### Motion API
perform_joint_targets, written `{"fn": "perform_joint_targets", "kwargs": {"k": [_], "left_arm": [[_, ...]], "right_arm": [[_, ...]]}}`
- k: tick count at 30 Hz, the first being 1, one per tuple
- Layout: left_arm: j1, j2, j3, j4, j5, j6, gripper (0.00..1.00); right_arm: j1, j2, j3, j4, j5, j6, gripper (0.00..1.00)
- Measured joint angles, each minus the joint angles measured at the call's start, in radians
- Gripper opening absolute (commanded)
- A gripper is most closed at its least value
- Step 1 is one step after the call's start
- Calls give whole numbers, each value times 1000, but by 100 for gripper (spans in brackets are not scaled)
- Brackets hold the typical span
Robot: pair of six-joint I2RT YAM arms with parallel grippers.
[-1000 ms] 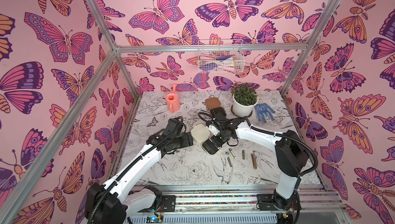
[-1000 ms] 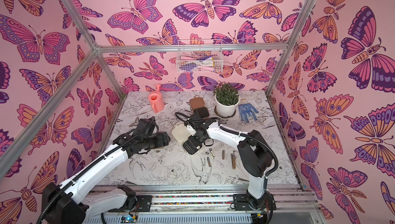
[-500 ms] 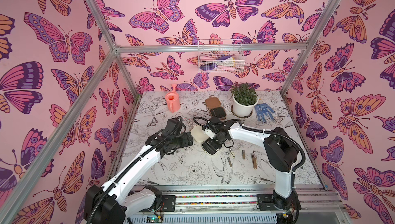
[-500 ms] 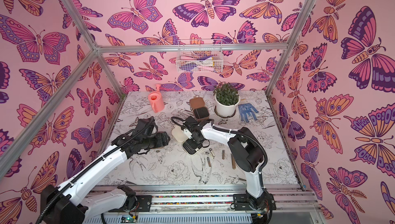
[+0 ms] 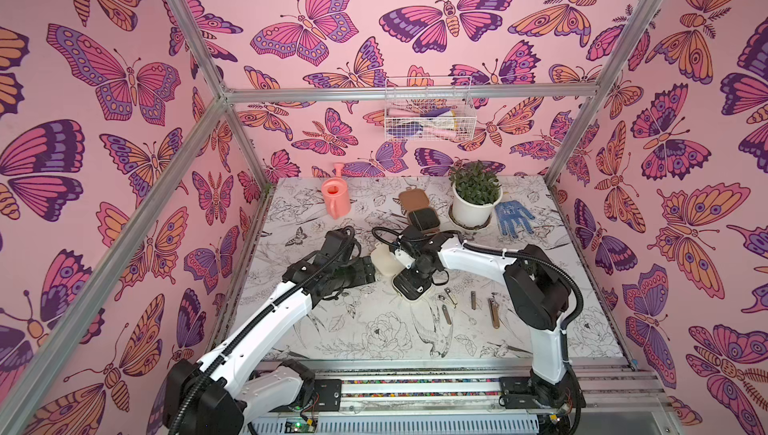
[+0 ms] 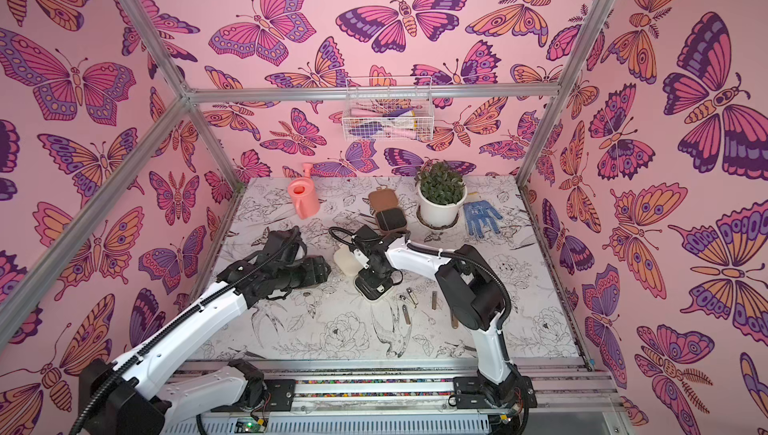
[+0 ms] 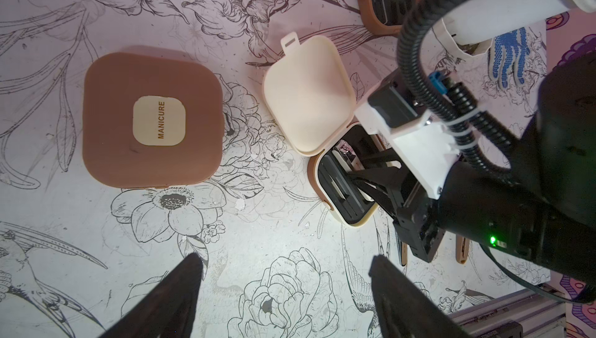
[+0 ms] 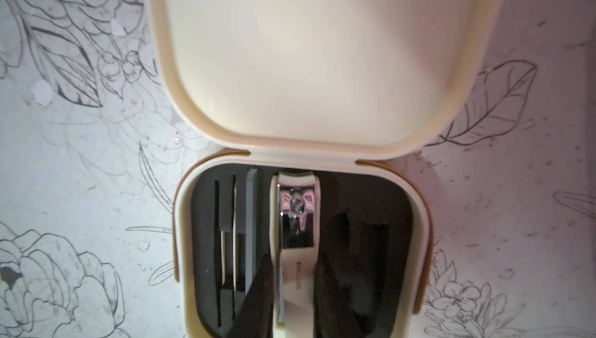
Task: Organize nail clipper sets
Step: Place the nail clipper in the storage box.
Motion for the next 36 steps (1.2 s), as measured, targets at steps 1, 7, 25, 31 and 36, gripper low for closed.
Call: {"fn": "perform_joint_targets", "kwargs": {"k": [1,7,25,31,36], "left_arm": [[0,0,0,0,0,0,84],[0,0,0,0,0,0,84],[0,2,0,0,0,0,84],[0,2,0,0,0,0,84],[0,2,0,0,0,0,84]], "right_arm": [[0,0,0,0,2,4,0],[2,0,0,0,8,37,0],[35,0,-2,-29,59,71,0],[36,0,-2,-37,76,71,0],[41,5,-2,-36,86,71,0]]}}
